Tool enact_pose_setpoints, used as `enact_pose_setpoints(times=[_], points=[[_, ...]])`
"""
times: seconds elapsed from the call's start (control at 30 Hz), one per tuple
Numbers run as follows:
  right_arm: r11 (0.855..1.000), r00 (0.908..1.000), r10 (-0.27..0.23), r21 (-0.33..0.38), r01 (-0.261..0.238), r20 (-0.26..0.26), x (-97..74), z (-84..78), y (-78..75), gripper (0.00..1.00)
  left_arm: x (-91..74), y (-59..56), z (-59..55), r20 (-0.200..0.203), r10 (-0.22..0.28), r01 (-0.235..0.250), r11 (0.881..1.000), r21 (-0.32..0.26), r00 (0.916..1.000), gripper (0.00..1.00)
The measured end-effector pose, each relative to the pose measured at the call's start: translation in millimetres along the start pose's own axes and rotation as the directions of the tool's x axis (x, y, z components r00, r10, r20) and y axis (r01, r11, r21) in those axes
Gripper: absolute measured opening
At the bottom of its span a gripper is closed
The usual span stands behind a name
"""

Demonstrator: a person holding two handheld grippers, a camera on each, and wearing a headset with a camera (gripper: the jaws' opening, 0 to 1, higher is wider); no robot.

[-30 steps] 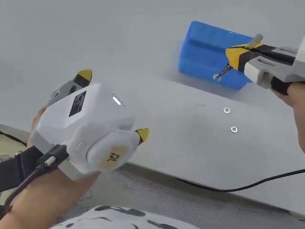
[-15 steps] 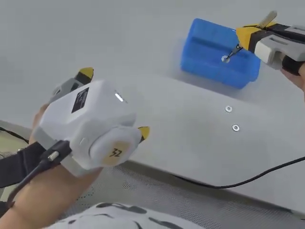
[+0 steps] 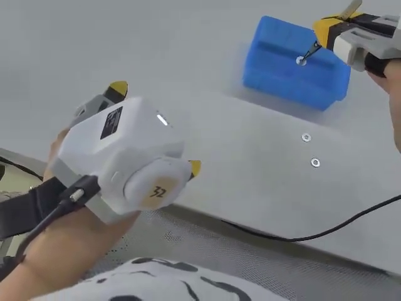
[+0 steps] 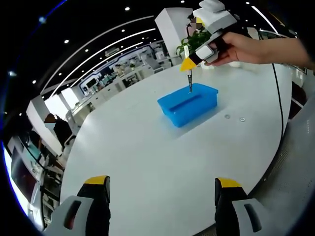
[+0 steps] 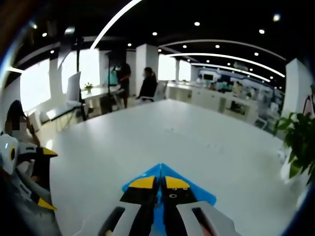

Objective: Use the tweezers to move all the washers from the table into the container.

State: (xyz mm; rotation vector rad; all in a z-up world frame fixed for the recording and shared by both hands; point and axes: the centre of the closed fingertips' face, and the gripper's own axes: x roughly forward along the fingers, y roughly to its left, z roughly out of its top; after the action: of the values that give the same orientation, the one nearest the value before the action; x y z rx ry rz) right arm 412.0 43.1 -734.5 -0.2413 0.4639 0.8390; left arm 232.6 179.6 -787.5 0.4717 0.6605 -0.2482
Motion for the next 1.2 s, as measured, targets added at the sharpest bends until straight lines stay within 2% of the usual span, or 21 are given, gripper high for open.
enact_pose_setpoints(times=[0.07,0.13,0.27,0.37,0.67,0.83,1.07,1.2], points=[[1.0,1.0,-0.001,0.001,0.001,-0.009,2.7,-1.0,0.2,0.02,0.2,-0.2,-0.4,-0.002,-0.001,0.001,1.0,0.0,1.0,0.89],[1.0,0.9998,-0.009,0.003,0.009,-0.016,7.2,-7.6,-5.9,0.02,0.3,-0.2,-0.6,-0.003,-0.001,0.001,1.0,0.001,1.0,0.89],[1.0,0.9994,-0.019,0.003,0.02,-0.03,13.0,-17.8,-4.3,0.02,0.4,-0.7,-0.4,-0.002,-0.003,0.003,1.0,0.002,1.0,0.9],[1.0,0.999,-0.01,0.029,0.011,-0.044,20.6,-28.1,-2.3,0.02,-1.5,-1.5,5.1,0.028,-0.01,0.011,1.0,-0.018,0.9996,0.91],[0.995,0.9977,0.001,0.097,0.006,-0.068,30.6,-46.4,-0.5,0.02,-0.7,-2.6,4.2,0.024,-0.013,0.014,1.0,-0.016,0.9996,0.91],[0.996,0.9973,-0.007,0.09,0.014,-0.073,27.8,-45.1,1.2,0.02,-0.5,-3.1,3.7,0.02,-0.015,0.016,1.0,-0.013,0.9997,0.91],[0.996,0.9967,-0.01,0.09,0.017,-0.081,32.7,-52.6,-0.7,0.02,-0.1,-3.3,2.4,0.012,-0.015,0.015,1.0,-0.007,0.9998,0.91],[0.996,0.998,-0.016,0.088,0.021,-0.061,32.8,-53.2,1.9,0.02,0.1,-3.1,1.5,0.007,-0.014,0.014,1.0,-0.009,0.9999,0.91]])
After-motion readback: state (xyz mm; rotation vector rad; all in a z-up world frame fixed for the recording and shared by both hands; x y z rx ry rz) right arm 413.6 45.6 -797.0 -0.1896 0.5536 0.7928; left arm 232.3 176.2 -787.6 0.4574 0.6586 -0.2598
